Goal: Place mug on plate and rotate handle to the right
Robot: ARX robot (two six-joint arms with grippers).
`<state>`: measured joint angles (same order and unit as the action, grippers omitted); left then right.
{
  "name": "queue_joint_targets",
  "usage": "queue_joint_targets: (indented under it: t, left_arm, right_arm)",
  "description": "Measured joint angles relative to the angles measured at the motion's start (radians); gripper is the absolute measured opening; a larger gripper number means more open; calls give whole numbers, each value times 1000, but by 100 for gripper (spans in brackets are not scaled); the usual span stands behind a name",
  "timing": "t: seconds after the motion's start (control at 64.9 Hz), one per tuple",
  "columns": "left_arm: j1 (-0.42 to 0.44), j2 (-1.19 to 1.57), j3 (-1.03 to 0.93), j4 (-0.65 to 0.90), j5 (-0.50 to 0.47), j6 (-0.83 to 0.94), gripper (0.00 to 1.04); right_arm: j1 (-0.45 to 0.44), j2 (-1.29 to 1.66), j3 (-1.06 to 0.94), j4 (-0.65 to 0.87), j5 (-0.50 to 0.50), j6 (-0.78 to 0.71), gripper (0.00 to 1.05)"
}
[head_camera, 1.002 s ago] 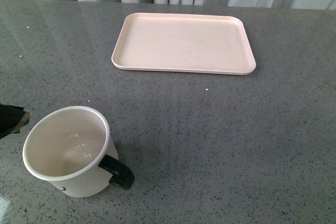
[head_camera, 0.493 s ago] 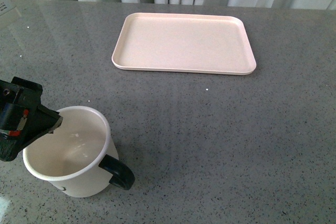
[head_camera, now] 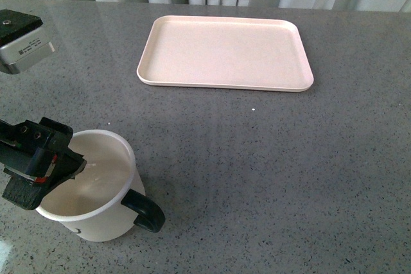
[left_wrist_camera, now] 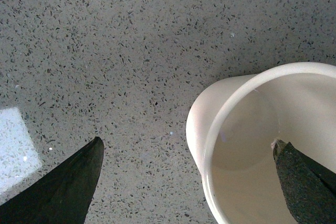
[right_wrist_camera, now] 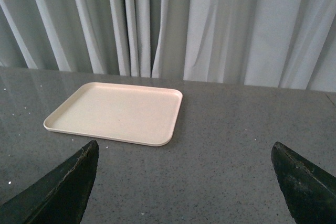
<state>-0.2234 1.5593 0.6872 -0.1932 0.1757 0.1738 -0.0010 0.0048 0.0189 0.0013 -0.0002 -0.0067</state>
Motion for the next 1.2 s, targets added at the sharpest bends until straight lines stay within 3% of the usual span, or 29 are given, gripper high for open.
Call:
queue_joint_targets:
  t: [0.308,0.385,0.863,1.202]
  left_arm:
    - [-11,42,14,8,-12,19,94]
    - [-18,50,16,10,-12,21,76]
    - [-26,51,26,-6,13,26,2]
    - [-32,19,28,-72,26,22,2]
  right_arm:
    - [0,0,0,0,0,0,96]
    - [0,0,0,0,0,0,96]
    - [0,0,0,0,0,0,96]
    - [0,0,0,0,0,0,96]
